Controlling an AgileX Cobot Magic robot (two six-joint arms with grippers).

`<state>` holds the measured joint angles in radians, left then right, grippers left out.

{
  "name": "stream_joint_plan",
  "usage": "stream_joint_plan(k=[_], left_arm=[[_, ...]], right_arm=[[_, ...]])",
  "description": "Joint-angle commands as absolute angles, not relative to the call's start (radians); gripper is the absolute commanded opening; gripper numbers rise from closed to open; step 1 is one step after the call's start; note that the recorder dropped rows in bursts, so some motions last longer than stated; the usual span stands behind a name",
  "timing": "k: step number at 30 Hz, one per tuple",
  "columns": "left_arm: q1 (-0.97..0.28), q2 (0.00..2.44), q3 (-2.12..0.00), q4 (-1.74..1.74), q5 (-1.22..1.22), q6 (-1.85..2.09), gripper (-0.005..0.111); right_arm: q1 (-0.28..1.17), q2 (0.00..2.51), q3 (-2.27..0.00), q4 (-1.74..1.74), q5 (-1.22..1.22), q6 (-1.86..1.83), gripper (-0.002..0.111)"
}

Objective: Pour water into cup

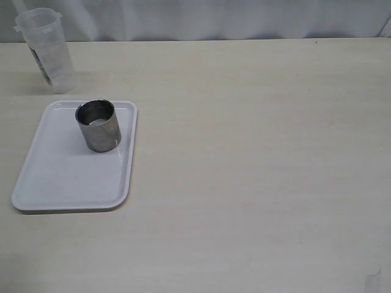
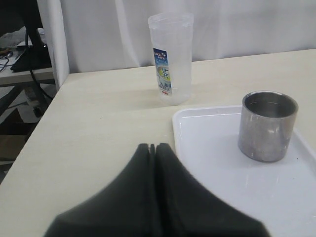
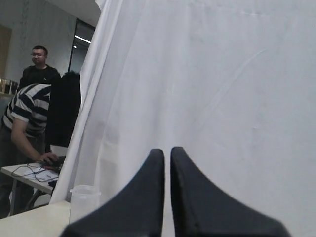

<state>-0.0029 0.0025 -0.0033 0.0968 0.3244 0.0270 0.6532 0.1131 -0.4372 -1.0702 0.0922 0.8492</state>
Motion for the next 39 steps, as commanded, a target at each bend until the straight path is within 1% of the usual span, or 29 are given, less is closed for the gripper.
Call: stream_joint_plan(k=[1,20,28,31,39], left_arm=[[-0.010,0.000,0.000,0.093,0.322,0.026,0.000],[-0.010,0.000,0.000,0.097,0.320,0.026,0.000],[-0.010,0.000,0.000,0.097,0.320,0.026,0.000],[-0.010,0.000,0.000,0.097,0.320,0.026,0.000],[-0.010,0.000,0.000,0.095,0.324,0.026,0.000]], right_arm=[[0.651,0.019,-0.403,-1.056,0.093,0.853,0.004],[0.651,0.000,-0.376,-1.063,0.086,0.875,0.004],[0.653,0.000,-0.372,-1.025,-0.028,0.919,0.004],[0.653,0.000,-0.372,-1.025,-0.028,1.008,0.004],[0.646,0.000,-0.370,-1.038,0.065,0.998,0.004]])
